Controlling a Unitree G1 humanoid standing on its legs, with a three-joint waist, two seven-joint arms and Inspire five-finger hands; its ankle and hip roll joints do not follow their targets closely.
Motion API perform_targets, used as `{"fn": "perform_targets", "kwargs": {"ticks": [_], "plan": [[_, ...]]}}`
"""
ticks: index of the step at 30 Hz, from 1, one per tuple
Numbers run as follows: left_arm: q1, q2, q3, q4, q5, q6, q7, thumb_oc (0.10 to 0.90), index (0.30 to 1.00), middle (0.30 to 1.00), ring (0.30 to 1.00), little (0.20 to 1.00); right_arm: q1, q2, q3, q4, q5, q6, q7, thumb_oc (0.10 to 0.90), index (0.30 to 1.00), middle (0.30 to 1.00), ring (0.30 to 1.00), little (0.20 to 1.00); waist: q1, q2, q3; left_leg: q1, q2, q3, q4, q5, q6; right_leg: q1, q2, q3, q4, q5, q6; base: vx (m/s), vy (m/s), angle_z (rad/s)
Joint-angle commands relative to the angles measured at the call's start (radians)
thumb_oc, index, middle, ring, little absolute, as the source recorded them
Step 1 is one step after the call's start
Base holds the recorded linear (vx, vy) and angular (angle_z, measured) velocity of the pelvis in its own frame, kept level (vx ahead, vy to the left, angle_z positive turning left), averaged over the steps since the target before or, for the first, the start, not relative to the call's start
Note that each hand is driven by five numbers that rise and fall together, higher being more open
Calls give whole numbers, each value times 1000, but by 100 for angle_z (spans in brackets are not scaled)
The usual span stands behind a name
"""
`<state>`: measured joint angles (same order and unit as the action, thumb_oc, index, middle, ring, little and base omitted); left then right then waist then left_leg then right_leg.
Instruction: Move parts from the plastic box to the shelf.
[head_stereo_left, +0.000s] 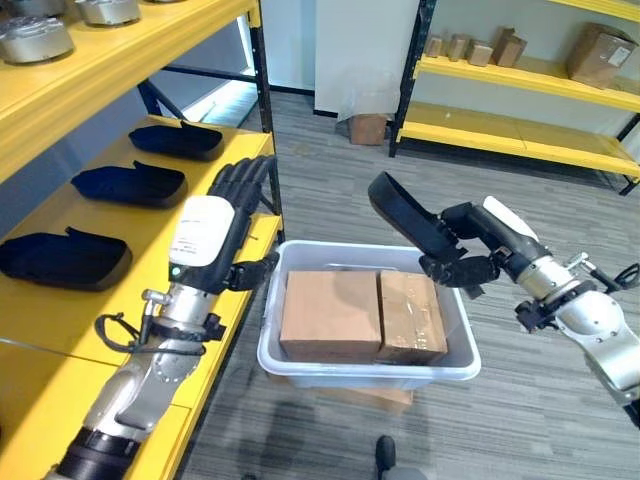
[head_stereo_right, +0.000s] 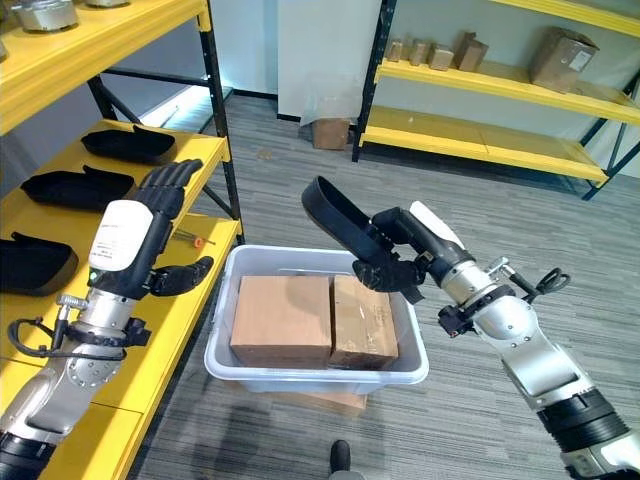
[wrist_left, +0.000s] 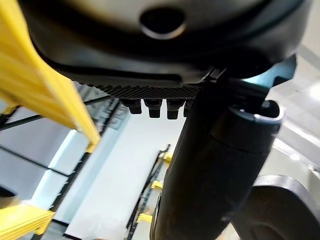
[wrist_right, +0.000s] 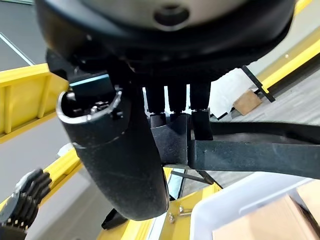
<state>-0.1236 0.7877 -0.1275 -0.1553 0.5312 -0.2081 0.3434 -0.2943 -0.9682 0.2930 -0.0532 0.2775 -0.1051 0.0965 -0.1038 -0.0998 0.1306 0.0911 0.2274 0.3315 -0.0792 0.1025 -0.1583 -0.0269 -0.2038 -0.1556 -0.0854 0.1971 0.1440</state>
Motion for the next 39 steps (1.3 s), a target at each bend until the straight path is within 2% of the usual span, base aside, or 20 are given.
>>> {"fn": "perform_targets", "kwargs": {"ticks": [1, 8, 16, 27, 39], "plan": [[-169, 60, -35, -11, 46, -58, 58, 900, 1000, 1000, 1000, 1000, -191, -43, -8, -38, 49, -91, -23, 400, 300, 300, 300, 300, 8, 2, -64, 66, 54, 4, -8, -70, -32, 23, -89, -34, 41, -42, 108, 6, 15, -6], [-270, 175, -126, -10, 110, -76, 50, 900, 1000, 1000, 1000, 1000, -260, -95, 86, -49, 33, -105, 22, 400, 300, 300, 300, 300, -2, 5, -61, 73, 48, 11, -8, -72, -33, 24, -93, -26, 36, -35, 112, 9, 12, -5], [-316, 209, -172, -11, 134, -83, 50, 900, 1000, 1000, 1000, 1000, -294, -113, 130, -75, 21, -118, 40, 400, 300, 300, 300, 300, -9, 1, -58, 78, 44, 12, -8, -76, -31, 29, -94, -20, 34, -37, 113, 0, 0, 0], [-347, 157, -238, 26, 104, -96, 43, 900, 1000, 1000, 1000, 1000, -367, -120, 184, -126, 17, -133, 45, 400, 300, 300, 300, 300, -12, -12, -48, 80, 43, 12, -8, -76, -30, 33, -94, -16, 30, -38, 111, 0, 0, 0], [-280, 37, -179, 71, 11, -94, 88, 900, 1000, 1000, 1000, 1000, -367, -88, 161, -180, 73, -157, 21, 400, 300, 300, 300, 300, -10, -39, -36, 87, 46, 25, -8, -79, -26, 33, -88, -6, 26, -40, 108, 2, -2, -1]]}}
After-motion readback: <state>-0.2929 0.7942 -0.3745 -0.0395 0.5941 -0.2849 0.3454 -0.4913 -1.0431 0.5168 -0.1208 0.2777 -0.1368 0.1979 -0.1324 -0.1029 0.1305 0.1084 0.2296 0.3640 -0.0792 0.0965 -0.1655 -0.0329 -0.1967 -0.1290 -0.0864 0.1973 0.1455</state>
